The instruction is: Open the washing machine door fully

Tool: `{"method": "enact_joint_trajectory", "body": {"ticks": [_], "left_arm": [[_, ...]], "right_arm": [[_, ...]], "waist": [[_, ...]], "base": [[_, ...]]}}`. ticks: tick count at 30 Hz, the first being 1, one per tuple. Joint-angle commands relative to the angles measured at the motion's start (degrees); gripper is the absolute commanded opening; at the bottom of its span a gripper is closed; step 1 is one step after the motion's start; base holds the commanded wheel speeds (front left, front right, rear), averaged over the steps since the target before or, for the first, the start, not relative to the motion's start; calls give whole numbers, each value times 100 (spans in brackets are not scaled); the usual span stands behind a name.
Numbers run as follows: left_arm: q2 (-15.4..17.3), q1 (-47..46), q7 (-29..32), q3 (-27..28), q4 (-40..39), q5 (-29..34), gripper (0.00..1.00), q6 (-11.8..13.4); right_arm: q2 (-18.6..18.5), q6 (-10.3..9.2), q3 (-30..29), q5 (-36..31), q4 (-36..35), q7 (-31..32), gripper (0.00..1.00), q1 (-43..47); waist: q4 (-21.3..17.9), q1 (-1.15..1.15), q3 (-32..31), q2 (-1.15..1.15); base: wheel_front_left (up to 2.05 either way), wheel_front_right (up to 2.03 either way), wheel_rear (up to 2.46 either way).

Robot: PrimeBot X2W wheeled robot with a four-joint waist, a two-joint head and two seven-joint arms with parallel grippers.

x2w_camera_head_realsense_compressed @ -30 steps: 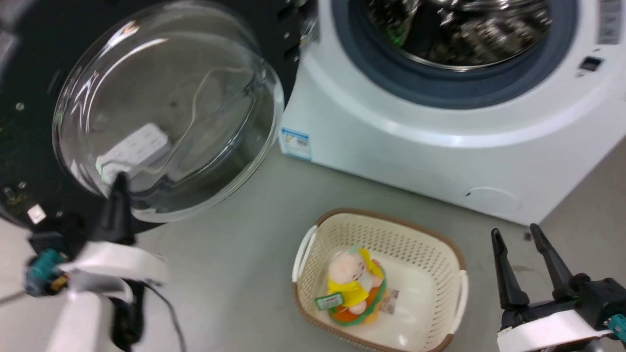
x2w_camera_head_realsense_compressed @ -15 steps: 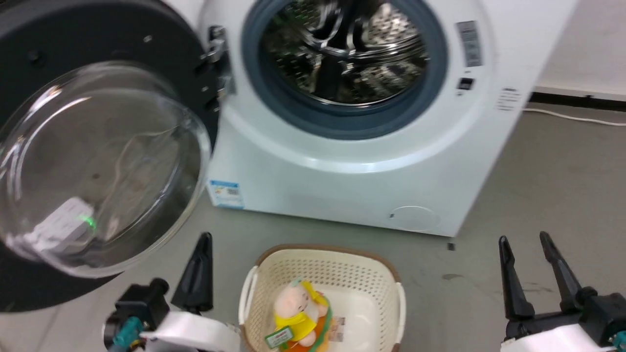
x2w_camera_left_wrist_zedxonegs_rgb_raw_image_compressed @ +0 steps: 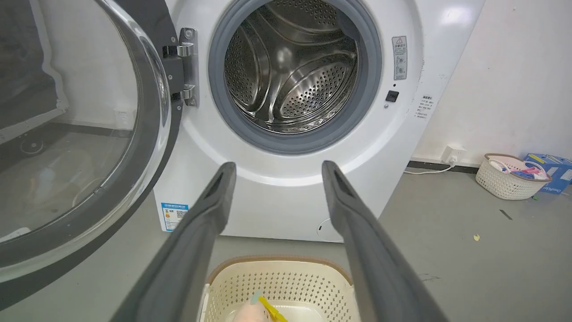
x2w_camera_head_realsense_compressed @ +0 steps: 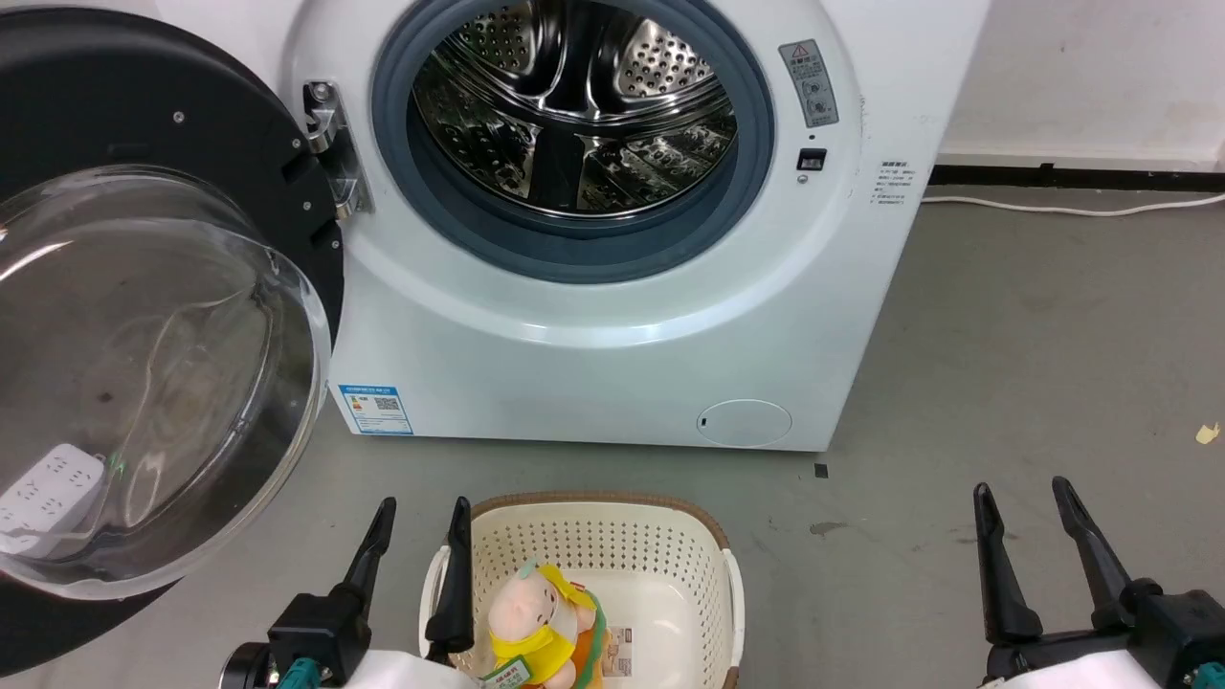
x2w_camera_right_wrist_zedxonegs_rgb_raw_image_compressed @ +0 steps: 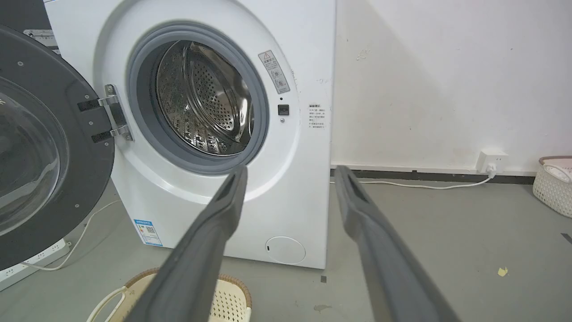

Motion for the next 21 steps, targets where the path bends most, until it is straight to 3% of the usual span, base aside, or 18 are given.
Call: {"method": "enact_joint_trajectory", "body": {"ticks": [1,21], "left_arm": [[-3,81,-30,-2,-15,44,100,21],[-106,67,-30,20,238,337,100,-59]], "right_arm": [[38,6,11,-28,20,-25,100,61],[51,6,42,15,124,-25,100,51]], "waist": [[-6,0,10,0],[78,0,-18,0]], "base": [[0,0,0],[0,0,0]]}}
